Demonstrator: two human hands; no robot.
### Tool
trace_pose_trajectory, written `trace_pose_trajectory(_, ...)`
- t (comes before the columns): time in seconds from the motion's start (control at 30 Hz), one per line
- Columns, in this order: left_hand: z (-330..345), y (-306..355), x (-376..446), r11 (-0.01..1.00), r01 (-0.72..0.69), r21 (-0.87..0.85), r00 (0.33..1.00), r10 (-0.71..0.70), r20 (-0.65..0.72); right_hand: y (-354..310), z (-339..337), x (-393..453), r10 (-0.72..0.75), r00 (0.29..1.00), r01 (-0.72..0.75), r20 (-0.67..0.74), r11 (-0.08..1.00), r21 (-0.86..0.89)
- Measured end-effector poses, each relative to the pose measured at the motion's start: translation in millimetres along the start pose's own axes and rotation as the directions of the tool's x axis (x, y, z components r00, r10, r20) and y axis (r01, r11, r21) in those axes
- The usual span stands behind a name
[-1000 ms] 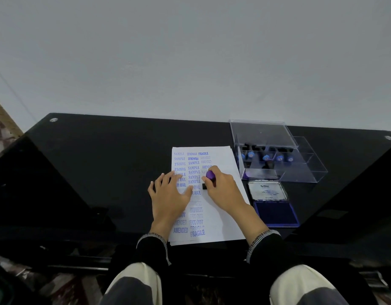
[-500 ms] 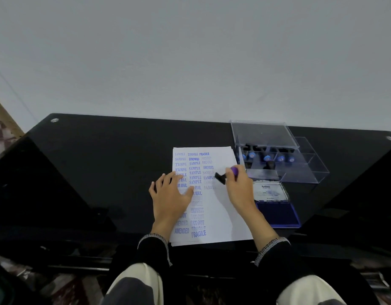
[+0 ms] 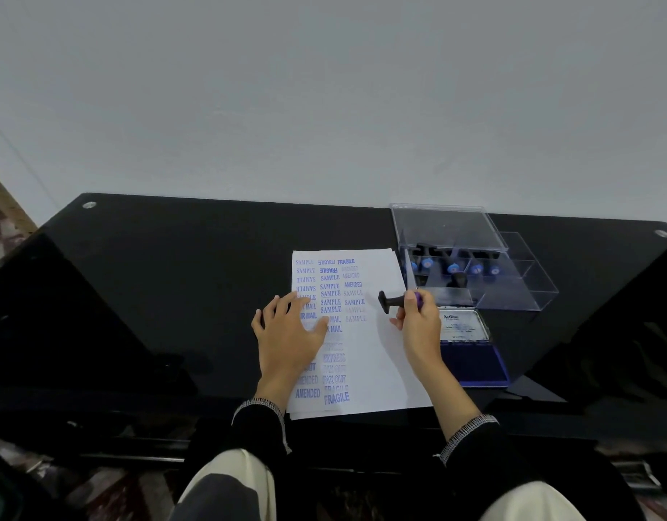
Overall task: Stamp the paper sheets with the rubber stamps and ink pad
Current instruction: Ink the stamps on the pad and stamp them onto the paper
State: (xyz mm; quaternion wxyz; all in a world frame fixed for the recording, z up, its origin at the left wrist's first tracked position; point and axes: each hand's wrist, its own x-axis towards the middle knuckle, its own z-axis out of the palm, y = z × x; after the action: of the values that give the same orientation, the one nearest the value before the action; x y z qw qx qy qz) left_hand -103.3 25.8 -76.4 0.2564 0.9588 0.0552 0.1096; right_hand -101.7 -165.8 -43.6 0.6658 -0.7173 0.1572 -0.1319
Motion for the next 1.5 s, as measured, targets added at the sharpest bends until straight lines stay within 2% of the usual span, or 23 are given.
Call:
trace_pose_trajectory(0.27,-1,0,0,1.0,-0.015,0.0,1.0,0.015,0.015,-1,0,-5,-0.044,0.999,0.045,0.017,0.996,-0.071)
trace_pose_trajectory(0.4,1,0,-2,0.992,-0.123,-0.018,0.991,0.122,-0.057,-6,-10,-11,-0.085,0.992,0.09,0.088,0.994,-0.058)
trace_pose_trajectory(0.5,-1,4,-4,0.986,-0.154,0.061,0.984,0.159,-0.082,-8,-26,-15,-0.124,0.986,0.132,0.107,0.989,-0.073)
trace_pose_trajectory(0.63,-11,28,-9,0.935,-0.14,0.325,0.99,0.121,0.078,-15,-56,-16,-0.189,0.977,0.201,0.098,0.971,-0.126)
trace_pose_trajectory(0.7,-12,44,-15,0.92,-0.131,0.369,0.988,0.089,0.13,-17,-74,-17,-0.222,0.971,0.236,0.093,0.953,-0.19)
trace_pose_trajectory(0.77,-6,59,-26,0.96,-0.145,0.238,0.983,0.112,0.148,-19,-91,-19,-0.232,0.969,0.247,0.088,0.939,-0.238)
trace_pose_trajectory(0.83,3,73,-38,0.973,-0.232,0.017,0.959,0.226,0.17,-19,-106,-22,-0.214,0.972,0.231,0.093,0.938,-0.26)
trace_pose_trajectory(0.9,14,86,-49,0.931,-0.337,-0.142,0.91,0.36,0.207,-18,-119,-25,-0.192,0.978,0.209,0.085,0.928,-0.307)
trace_pose_trajectory(0.97,23,97,-56,0.893,-0.394,-0.219,0.866,0.44,0.235,-16,-132,-27,-0.191,0.979,0.203,0.071,0.908,-0.366)
trace_pose_trajectory(1.13,37,103,-65,0.882,-0.416,-0.221,0.822,0.468,0.323,-13,-156,-30,-0.17,0.982,0.187,0.079,0.847,-0.498)
trace_pose_trajectory(1.5,45,96,-69,0.872,-0.458,-0.173,0.827,0.489,0.278,-5,-157,-28,-0.132,0.977,0.208,0.17,0.78,-0.59)
